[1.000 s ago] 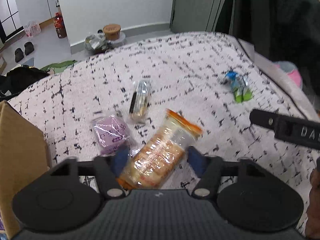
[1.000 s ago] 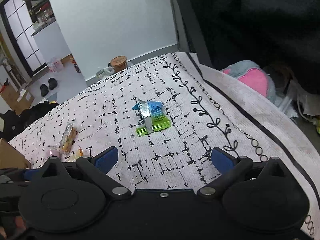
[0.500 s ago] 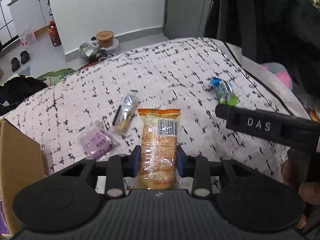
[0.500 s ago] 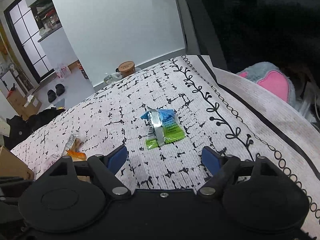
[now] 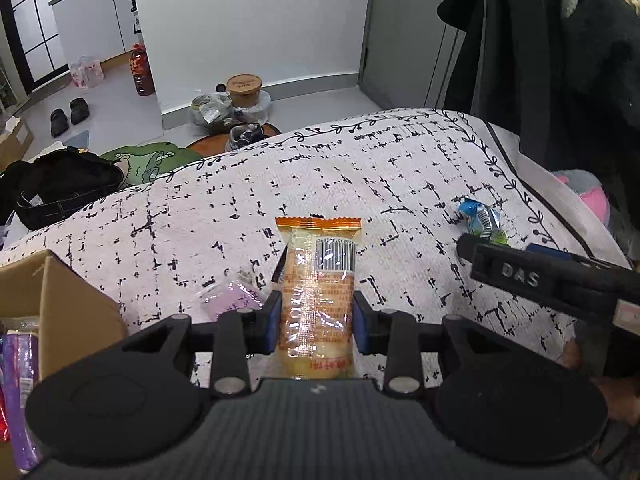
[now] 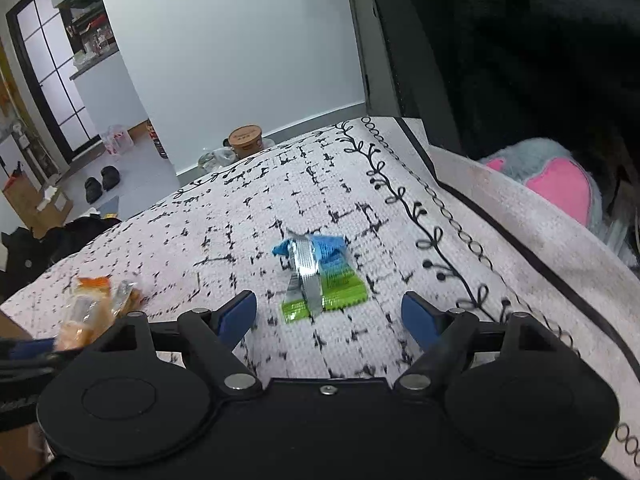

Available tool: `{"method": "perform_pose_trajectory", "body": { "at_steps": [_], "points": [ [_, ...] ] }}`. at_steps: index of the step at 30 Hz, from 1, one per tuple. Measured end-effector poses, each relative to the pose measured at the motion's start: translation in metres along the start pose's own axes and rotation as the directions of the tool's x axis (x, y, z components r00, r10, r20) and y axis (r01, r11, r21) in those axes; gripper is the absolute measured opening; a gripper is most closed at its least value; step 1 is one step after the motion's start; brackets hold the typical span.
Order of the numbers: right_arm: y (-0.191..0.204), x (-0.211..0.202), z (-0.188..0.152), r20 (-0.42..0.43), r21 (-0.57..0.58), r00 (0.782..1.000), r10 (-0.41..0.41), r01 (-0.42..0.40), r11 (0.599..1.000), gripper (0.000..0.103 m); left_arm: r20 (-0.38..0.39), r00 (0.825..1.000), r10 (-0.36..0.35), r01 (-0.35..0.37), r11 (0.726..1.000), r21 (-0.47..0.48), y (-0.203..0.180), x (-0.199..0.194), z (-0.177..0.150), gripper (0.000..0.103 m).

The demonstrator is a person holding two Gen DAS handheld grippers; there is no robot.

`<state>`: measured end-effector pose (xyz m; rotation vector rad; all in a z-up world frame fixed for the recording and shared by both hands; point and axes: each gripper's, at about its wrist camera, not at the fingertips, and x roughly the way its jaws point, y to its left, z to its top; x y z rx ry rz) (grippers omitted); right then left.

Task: Organize snacks
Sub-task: 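Grasp the blue-green wrapped candy with the right tool, then carry both snacks over the box and open the right tool to drop the candy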

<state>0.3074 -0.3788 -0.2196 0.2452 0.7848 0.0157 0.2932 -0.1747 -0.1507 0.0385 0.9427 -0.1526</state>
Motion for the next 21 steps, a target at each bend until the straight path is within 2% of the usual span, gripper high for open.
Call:
{"method": "perform_pose_trajectory", "body": {
  "at_steps": [5,8,11,12,17,21],
  "points": [
    [0.006,0.005,0.002,0.004,-0.032,0.999,-0.037,0.037,0.999,0.076,0.021,1.000,-0.008,0.009,1.000,-0.019,0.007,-0.009,0.001,0.034],
    [0.009,0.007,0.005,0.007,-0.058,0.998,-0.058,0.058,0.997,0.065,0.024,1.000,-0.010,0.012,0.999,-0.051,0.016,-0.012,0.002,0.034],
    [0.009,0.010,0.008,0.008,-0.074,0.997,-0.077,0.078,0.994,0.048,0.023,1.000,-0.019,0.020,0.997,-0.071,0.022,-0.016,0.001,0.034],
    [0.010,0.010,0.009,0.008,-0.085,0.996,-0.091,0.091,0.992,0.039,0.027,0.999,-0.024,0.026,0.997,-0.073,0.023,-0.017,0.001,0.034],
    [0.004,0.001,0.011,-0.028,-0.055,0.997,-0.076,0.075,0.996,0.035,0.049,0.998,-0.050,0.055,0.993,-0.102,0.035,-0.027,0.000,0.034],
    [0.003,-0.015,0.010,-0.054,-0.027,0.993,-0.101,0.099,0.995,0.034,0.072,0.996,-0.059,0.069,0.988,-0.139,0.046,-0.036,0.001,0.034]
  ]
}}
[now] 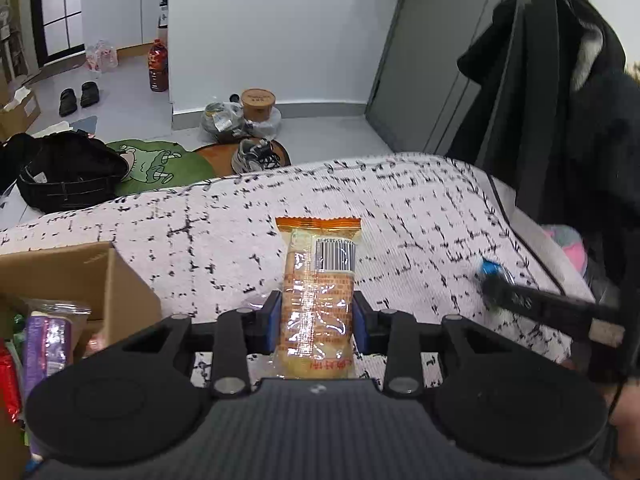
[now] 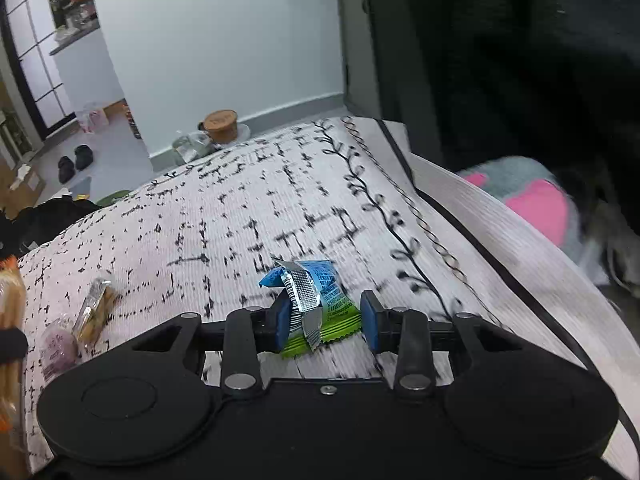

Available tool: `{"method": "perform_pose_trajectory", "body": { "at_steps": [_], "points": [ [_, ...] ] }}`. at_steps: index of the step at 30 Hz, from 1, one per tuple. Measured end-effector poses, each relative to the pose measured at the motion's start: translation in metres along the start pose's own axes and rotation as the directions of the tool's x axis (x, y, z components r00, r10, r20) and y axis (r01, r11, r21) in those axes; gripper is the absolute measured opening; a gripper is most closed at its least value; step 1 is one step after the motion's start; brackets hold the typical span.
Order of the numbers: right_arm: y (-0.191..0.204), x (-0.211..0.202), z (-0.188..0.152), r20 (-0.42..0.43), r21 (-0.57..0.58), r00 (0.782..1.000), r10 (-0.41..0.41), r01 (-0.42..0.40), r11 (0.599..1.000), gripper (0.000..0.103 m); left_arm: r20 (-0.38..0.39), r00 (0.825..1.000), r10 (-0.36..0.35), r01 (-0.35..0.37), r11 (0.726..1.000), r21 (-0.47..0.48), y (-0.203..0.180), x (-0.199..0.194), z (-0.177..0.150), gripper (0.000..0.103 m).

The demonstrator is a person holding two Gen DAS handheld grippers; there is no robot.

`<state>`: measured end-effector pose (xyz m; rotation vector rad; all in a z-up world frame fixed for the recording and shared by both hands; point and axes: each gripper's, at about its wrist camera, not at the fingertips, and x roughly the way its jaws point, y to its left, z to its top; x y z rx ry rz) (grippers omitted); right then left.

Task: Organize snacks
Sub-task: 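Carry both snacks over the box and open the right tool to drop the candy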

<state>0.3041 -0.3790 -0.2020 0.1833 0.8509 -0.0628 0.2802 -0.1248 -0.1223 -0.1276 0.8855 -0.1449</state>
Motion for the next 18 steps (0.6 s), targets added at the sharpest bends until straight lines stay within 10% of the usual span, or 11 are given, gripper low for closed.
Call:
{"method": "perform_pose_trajectory", "body": {
  "at_steps": [18],
  "points": [
    [0.057,-0.075,-0.006,0.047,-0.031,0.998,0.052,-0.050,0.998,0.035,0.064,0.996,-0.059,0.062,0.997,-0.039,0.025,-0.043,-0.004,0.034]
  ]
}}
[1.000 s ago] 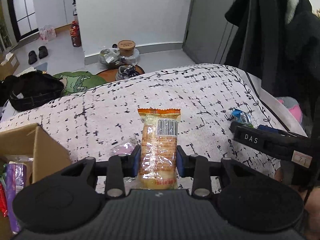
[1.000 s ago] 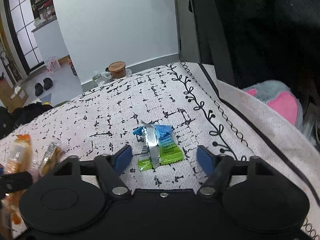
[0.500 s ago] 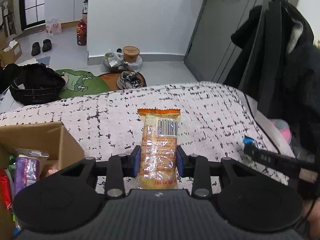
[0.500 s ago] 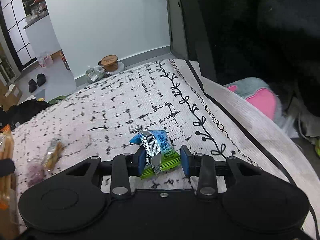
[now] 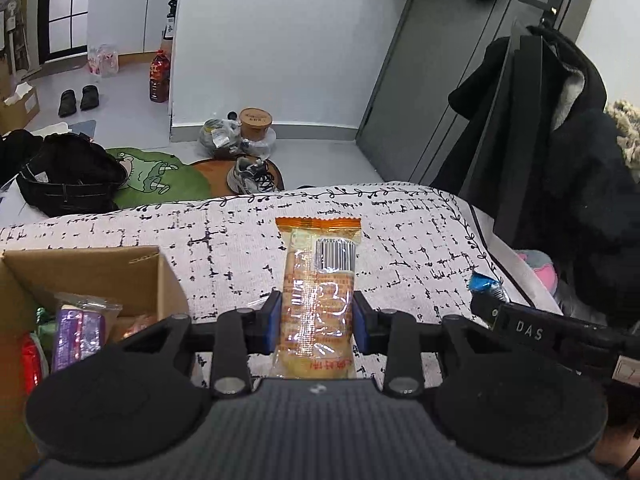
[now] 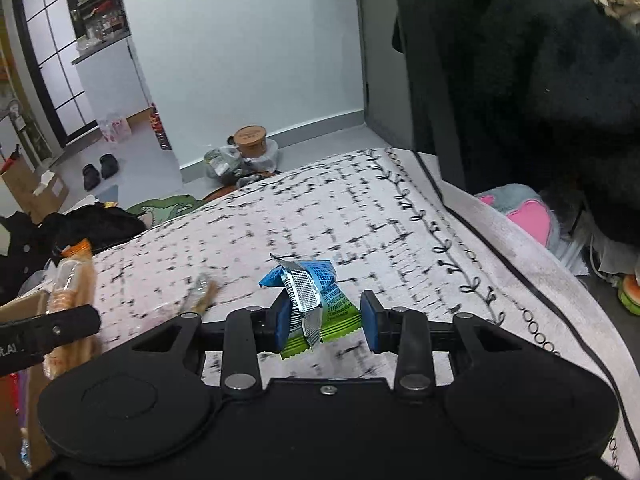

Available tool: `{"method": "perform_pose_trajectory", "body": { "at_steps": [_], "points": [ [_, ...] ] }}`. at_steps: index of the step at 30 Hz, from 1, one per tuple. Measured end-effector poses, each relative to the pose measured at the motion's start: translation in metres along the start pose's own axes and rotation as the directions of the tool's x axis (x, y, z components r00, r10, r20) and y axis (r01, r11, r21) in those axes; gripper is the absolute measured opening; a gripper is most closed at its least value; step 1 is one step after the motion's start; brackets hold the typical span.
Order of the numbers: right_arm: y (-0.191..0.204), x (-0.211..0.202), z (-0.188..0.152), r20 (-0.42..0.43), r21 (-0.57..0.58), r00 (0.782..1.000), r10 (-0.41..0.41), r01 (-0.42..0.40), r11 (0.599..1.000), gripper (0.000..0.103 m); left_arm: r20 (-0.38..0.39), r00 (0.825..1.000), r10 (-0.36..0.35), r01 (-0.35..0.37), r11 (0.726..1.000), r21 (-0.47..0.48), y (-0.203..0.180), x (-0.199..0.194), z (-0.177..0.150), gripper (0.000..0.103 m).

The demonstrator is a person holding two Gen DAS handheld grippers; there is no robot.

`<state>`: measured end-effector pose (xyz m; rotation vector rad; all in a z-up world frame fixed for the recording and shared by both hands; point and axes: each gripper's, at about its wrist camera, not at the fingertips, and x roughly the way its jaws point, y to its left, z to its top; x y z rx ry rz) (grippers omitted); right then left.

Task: Organize snacks
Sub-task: 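Carry both snacks over the box and open the right tool to drop the candy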

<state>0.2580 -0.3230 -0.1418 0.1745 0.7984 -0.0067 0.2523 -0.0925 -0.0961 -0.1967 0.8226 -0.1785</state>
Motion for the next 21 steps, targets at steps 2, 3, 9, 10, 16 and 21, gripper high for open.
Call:
{"method": "perform_pose_trajectory", "body": {
  "at_steps": [2,3,9,10,16,21],
  "points": [
    [0.007,-0.004,-0.001,0.004,0.001,1.000,0.008,-0.008,1.000,0.035,0.003,1.000,-0.002,0.002,1.000,-0.011,0.005,-0.005,-0.001,0.034],
    [0.012,-0.007,-0.001,0.005,0.004,1.000,0.016,-0.016,1.000,0.035,0.005,1.000,-0.002,0.002,1.000,-0.014,0.006,-0.008,-0.001,0.034],
    [0.037,-0.027,-0.005,0.021,-0.015,0.998,0.057,-0.057,0.998,0.035,0.001,1.000,-0.005,0.005,0.999,-0.036,0.018,-0.024,-0.011,0.034],
    [0.041,-0.029,-0.006,0.025,-0.022,0.998,0.061,-0.060,0.998,0.035,0.002,1.000,-0.004,0.004,0.999,-0.037,0.020,-0.027,-0.012,0.034],
    [0.060,-0.038,-0.014,0.032,-0.037,0.996,0.086,-0.085,0.996,0.035,0.022,1.000,0.021,-0.020,0.998,-0.055,0.036,-0.047,-0.020,0.034],
    [0.074,-0.049,-0.018,0.038,-0.055,0.993,0.108,-0.106,0.993,0.035,0.036,0.998,0.051,-0.048,0.995,-0.085,0.055,-0.061,-0.021,0.034]
  ]
}}
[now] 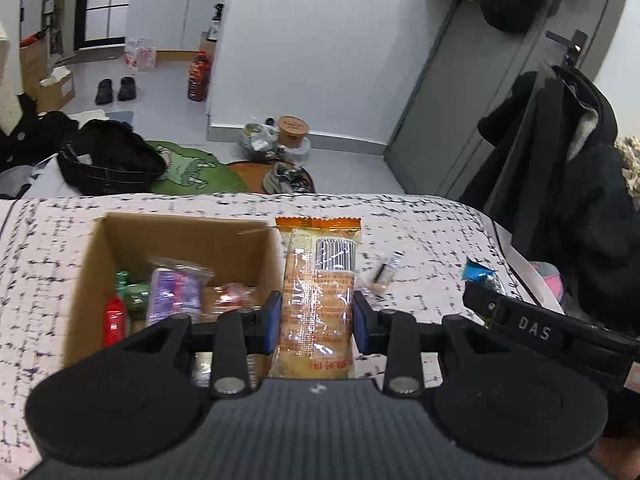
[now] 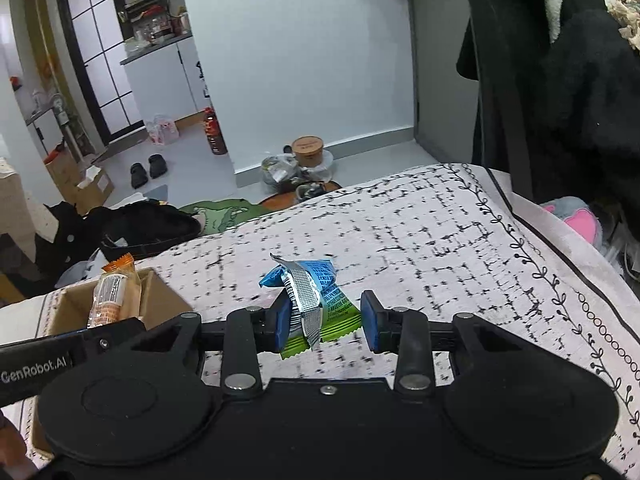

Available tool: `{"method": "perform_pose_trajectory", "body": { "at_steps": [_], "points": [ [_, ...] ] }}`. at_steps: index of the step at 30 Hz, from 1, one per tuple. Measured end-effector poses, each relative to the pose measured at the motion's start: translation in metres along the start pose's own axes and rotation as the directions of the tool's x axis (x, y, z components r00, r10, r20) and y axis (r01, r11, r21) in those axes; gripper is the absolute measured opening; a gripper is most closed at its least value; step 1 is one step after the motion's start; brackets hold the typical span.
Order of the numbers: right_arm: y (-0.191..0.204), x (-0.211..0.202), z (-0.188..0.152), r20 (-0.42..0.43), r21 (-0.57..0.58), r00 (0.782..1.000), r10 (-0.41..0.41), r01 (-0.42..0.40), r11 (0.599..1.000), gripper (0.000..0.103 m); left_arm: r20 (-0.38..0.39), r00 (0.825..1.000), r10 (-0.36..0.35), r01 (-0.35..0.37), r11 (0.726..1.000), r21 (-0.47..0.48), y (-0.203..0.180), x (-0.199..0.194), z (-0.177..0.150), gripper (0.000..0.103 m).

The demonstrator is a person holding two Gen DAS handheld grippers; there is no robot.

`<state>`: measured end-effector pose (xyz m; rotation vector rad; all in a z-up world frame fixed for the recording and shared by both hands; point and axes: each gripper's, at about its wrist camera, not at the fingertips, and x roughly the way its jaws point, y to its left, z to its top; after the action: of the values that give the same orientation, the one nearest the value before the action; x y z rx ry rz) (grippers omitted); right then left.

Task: Organize snacks
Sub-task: 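Carry both snacks over the box and open the right tool to drop the candy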

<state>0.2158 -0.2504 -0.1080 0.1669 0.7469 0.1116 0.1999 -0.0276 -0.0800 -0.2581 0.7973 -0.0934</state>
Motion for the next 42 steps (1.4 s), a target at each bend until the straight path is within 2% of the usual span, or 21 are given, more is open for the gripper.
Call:
{"method": "perform_pose_trajectory", "body": {
  "at_steps": [7,19,32,35,37,42],
  "points": [
    [0.026,-0.007,-0.009,0.003,-0.015,0.999,0.046,-0.046,0.999,0.035,0.006,0.999,0.035,-0.035,0.999,-0.016,0.028,-0.015,-0.005,0.034],
    [0.081,-0.011,-0.025,-0.041,-0.065,0.989,0.142,-0.144,0.987,0.035,0.000,0.997,0.079,-0.079,0.995,-0.053,0.070,-0.032,-0.013,0.034],
    [0.108,-0.015,-0.036,-0.107,-0.081,0.974,0.201,-0.210,0.974,0.036,-0.012,0.996,0.092,-0.092,0.993,-0.077,0.086,-0.039,-0.020,0.034],
    [0.111,-0.016,-0.039,-0.136,-0.077,0.968,0.213,-0.225,0.971,0.040,-0.009,0.996,0.092,-0.093,0.993,-0.078,0.087,-0.041,-0.020,0.034],
    [0.109,-0.018,-0.039,-0.130,-0.070,0.968,0.217,-0.227,0.971,0.053,-0.009,0.996,0.093,-0.093,0.993,-0.077,0.088,-0.042,-0.020,0.034],
    [0.101,-0.022,-0.032,-0.102,-0.067,0.975,0.196,-0.203,0.977,0.054,-0.014,0.996,0.090,-0.091,0.993,-0.077,0.086,-0.041,-0.022,0.034]
  ]
}}
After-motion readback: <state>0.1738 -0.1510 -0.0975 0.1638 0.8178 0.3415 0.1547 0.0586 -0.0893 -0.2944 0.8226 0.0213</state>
